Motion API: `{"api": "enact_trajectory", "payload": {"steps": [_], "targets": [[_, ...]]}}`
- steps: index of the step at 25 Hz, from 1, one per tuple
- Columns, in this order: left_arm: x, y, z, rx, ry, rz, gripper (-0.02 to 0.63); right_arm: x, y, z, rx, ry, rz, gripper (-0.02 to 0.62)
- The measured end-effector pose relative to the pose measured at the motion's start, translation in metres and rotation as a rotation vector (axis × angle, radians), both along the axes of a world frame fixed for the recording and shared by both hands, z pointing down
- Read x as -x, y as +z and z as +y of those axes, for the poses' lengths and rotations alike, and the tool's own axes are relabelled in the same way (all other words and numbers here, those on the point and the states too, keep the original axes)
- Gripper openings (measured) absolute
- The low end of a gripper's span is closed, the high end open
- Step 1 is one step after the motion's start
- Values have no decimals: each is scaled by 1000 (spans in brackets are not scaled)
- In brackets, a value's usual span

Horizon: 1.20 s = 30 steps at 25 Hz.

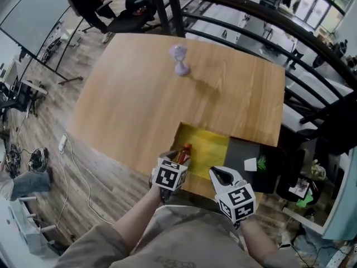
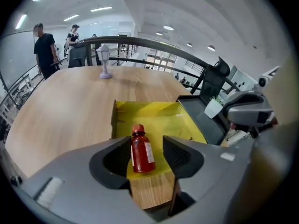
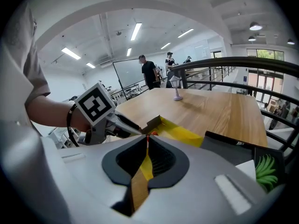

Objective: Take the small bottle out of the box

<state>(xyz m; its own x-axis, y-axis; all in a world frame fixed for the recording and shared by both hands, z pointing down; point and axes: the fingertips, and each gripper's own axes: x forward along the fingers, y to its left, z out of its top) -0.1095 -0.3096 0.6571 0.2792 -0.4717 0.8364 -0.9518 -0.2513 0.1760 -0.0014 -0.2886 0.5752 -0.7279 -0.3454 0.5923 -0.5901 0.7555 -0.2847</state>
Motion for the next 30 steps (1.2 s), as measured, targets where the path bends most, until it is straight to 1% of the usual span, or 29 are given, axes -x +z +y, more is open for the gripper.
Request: {"api": "enact_trajectory", "payload": {"steps": [5,9,12,13,15,17,22,24,25,28,30], "targets": [[-1,25,-3,100,35,-33,218,-5,3,-6,17,36,3,20],[2,30,-16,87,67,-83,218,-11,8,-13,24,68,8,21],[2,34,-21,95,102,-118,221,-12,11,-15,32,83,7,21],[1,37,-20,106,116,-127,221,-12,12,-15,35,89,7,21],[1,51,-13,158,135,-143,221,-12,11,-16,35,98,6,20],[2,63,-10,183,162,-183,219,-11,10,-17,33,105,2,21],[-3,70,-16,158,250,-279,224,-9,10,-18,27,119,4,21],[-4,73,-18,144,301,-327,224,-8,9,-17,28,124,3,21],[-6,74,-18,138,341,-358,225,-8,8,-16,29,126,2,20],[-9,80,-15,121,502,-464,228,-7,10,-12,33,130,7,21],[-10,83,-14,106,586,-505,225,-6,12,-11,33,132,9,21]]}}
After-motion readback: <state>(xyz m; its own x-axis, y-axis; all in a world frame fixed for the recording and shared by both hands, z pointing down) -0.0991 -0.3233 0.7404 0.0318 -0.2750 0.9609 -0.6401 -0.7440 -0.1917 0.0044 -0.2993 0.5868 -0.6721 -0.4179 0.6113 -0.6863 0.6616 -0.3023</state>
